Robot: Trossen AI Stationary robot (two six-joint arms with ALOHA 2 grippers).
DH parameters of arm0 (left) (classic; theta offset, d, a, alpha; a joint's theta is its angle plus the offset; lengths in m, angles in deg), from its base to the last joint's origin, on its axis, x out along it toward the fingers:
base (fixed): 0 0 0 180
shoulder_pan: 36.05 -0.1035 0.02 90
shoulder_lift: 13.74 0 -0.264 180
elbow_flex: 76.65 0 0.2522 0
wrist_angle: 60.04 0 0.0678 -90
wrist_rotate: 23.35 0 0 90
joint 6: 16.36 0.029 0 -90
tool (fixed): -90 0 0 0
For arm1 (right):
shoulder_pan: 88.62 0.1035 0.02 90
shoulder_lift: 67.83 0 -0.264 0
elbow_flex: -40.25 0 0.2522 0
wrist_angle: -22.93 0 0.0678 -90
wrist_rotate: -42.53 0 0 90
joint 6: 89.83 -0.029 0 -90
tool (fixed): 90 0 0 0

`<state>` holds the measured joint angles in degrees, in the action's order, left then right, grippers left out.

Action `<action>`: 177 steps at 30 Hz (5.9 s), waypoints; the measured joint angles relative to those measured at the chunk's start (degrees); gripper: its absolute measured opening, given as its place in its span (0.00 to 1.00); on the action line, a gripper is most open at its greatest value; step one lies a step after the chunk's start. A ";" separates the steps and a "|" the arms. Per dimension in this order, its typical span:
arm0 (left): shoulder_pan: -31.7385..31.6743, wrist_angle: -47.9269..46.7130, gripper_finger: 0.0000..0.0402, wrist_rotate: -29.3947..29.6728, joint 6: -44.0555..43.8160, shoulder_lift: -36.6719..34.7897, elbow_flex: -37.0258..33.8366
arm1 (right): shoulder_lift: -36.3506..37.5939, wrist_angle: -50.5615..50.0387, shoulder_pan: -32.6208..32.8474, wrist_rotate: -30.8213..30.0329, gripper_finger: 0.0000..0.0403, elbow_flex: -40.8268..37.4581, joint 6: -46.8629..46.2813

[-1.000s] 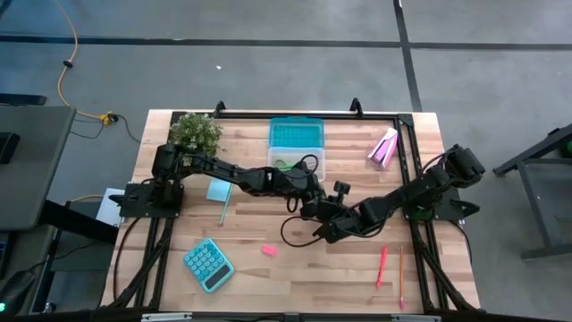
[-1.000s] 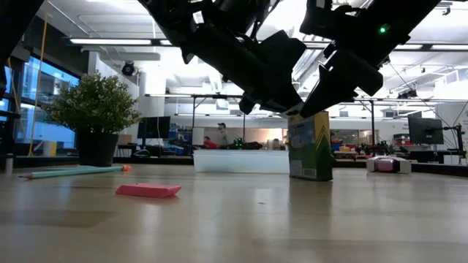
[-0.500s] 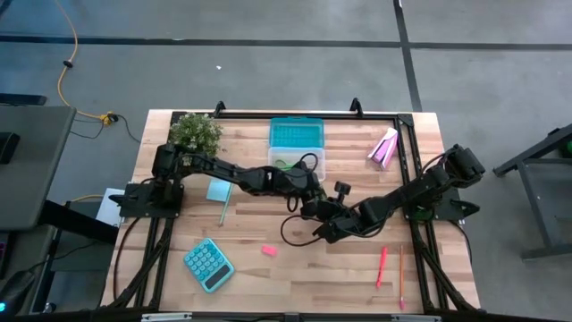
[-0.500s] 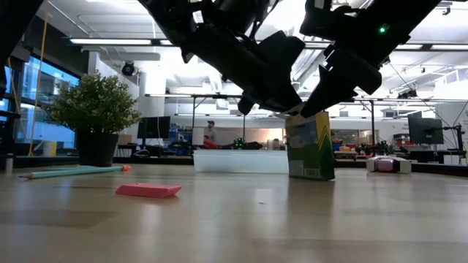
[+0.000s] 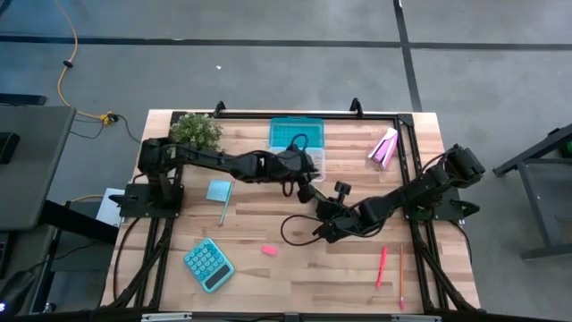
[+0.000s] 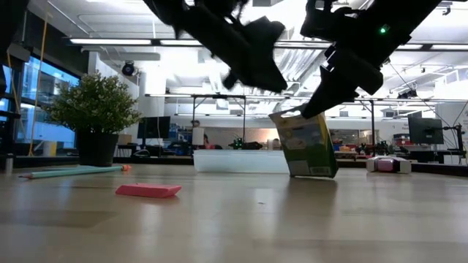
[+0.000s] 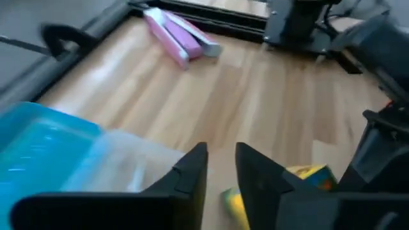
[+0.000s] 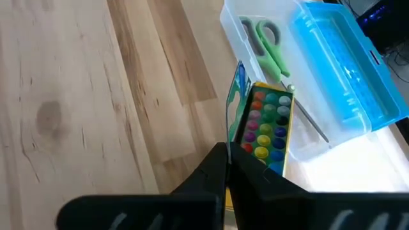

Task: Pack school essentials
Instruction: Put the crayon box into the supply box

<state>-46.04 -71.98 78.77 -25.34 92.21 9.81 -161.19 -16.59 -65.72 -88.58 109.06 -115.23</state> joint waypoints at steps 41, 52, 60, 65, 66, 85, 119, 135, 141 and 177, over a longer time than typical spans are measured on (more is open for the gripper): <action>6.90 -5.49 0.25 9.77 0.89 -66.66 -28.68 | 15.71 39.21 -23.60 14.88 0.00 -9.61 -20.42; 6.90 -4.94 0.25 10.01 6.18 -66.49 -28.71 | 12.01 58.83 -25.85 7.95 0.00 -21.03 -39.49; 6.88 -4.98 0.25 11.32 6.21 -66.46 -28.71 | 3.62 60.18 -27.36 8.67 0.00 -16.88 -44.33; 6.88 -5.02 0.25 11.32 6.20 -66.46 -28.71 | -0.90 59.83 -28.18 8.37 0.00 -14.41 -46.86; 6.88 -5.05 0.25 11.31 6.20 -66.46 -28.71 | -1.41 59.46 -28.20 8.31 0.00 -14.16 -47.57; 6.88 -5.18 0.25 11.67 6.66 -66.46 -28.71 | -7.30 54.99 -28.55 8.41 0.00 -12.68 -57.14; 6.86 -5.01 0.25 11.96 6.20 -66.46 -28.71 | 7.05 19.49 -40.36 32.72 0.28 -1.33 -23.24; 6.86 -5.00 0.25 12.56 6.13 -66.46 -28.71 | -24.93 -9.28 -46.82 48.80 0.00 37.23 -1.55; 6.86 -5.00 0.25 12.55 6.15 -66.44 -28.71 | -27.89 -11.59 -47.01 48.31 0.00 39.76 -1.94; 6.86 -5.20 0.25 12.52 6.18 -66.42 -28.69 | -28.13 -22.13 -45.00 47.77 0.00 38.95 -0.05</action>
<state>-39.19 -77.18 91.29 -19.17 25.79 -18.88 -189.32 -38.72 -110.72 -40.81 148.00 -115.28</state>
